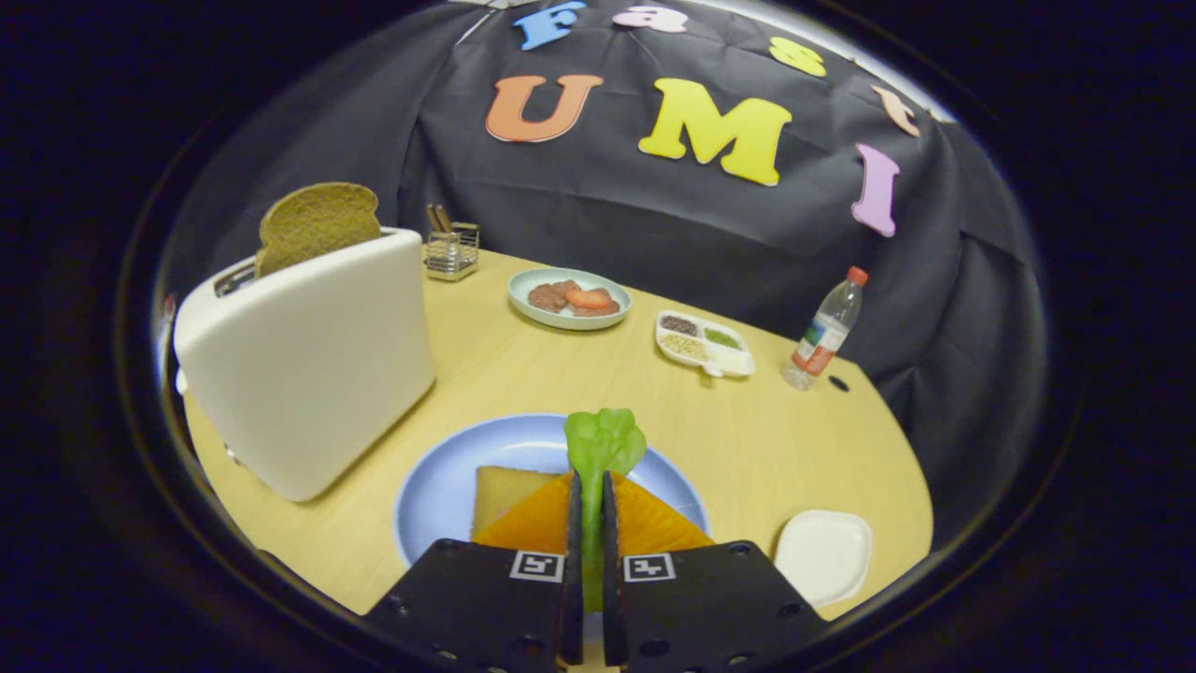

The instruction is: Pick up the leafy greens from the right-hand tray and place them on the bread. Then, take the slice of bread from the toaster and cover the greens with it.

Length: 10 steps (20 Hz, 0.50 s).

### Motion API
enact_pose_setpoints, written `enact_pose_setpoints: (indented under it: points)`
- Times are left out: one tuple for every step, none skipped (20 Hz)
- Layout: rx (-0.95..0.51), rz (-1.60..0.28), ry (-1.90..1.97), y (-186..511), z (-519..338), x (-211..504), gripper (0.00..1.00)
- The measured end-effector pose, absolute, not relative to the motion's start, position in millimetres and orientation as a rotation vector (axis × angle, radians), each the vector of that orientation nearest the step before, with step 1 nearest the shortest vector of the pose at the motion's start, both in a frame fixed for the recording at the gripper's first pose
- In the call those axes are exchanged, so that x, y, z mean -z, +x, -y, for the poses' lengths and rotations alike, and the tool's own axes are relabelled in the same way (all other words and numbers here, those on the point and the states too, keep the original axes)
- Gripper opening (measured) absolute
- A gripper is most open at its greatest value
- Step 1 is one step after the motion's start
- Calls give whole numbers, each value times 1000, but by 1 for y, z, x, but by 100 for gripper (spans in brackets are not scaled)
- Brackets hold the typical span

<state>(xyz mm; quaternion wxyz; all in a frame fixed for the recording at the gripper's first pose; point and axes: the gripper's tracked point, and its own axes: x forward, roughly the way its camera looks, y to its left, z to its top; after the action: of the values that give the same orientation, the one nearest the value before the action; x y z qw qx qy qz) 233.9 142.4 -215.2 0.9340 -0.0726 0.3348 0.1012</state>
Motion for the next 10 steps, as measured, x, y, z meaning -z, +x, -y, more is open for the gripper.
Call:
enact_pose_setpoints:
  points:
    - [-230,-703,-94,230,-150,215,9]
    - [-235,-712,-60,229,-152,213,15]
    - [-242,-707,-41,229,-155,210,15]
    - [-247,-701,-31,229,-156,208,20]
    - [-251,-698,-22,229,-158,207,32]
    - [-254,-694,-14,229,-159,205,38]
    - [-257,-691,-11,228,-160,204,44]
    - [-262,-689,-13,228,-161,203,50]
    - [-263,-685,-14,227,-160,202,56]
    - [-268,-680,-18,226,-162,200,62]
